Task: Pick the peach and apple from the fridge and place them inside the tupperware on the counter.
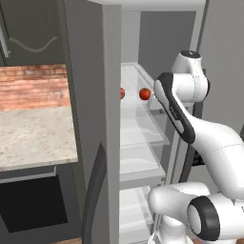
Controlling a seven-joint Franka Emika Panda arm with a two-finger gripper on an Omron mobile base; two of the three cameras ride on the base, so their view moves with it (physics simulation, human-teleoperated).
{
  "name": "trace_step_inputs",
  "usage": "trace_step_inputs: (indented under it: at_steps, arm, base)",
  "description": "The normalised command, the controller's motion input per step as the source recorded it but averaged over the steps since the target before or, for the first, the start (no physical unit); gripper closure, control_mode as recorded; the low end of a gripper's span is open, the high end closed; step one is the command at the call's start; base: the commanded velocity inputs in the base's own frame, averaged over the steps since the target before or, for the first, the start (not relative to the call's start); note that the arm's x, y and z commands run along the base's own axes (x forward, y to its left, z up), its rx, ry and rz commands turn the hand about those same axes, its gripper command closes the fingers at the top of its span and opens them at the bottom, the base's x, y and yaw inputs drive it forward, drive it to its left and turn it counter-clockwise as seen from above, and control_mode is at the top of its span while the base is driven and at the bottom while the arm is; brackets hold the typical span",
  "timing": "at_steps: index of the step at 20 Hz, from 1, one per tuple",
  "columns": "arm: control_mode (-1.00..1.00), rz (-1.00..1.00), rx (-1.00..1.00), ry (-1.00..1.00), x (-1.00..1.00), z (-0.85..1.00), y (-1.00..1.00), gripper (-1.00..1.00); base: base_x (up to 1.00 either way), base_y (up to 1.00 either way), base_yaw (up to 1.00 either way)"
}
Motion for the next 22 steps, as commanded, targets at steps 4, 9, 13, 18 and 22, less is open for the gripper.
trace_step_inputs:
  at_steps: [4, 9, 13, 18, 22]
  arm:
    - [-1.00, 0.03, -0.01, -0.10, -0.22, 0.00, 0.11, -1.00]
    - [-1.00, 0.00, -0.01, -0.19, -0.23, 0.09, 0.38, -1.00]
    - [-1.00, 0.00, 0.00, -0.03, 0.18, 0.35, 0.58, -1.00]
    - [-1.00, 0.00, 0.00, 0.00, 0.60, 0.33, 0.52, -1.00]
    - [-1.00, -0.02, 0.00, 0.00, 0.53, 0.29, 0.35, -1.00]
  base:
    - [0.00, 0.00, 0.00]
    - [0.00, 0.00, 0.00]
    - [0.00, 0.00, 0.00]
    - [0.00, 0.00, 0.00]
    - [0.00, 0.00, 0.00]
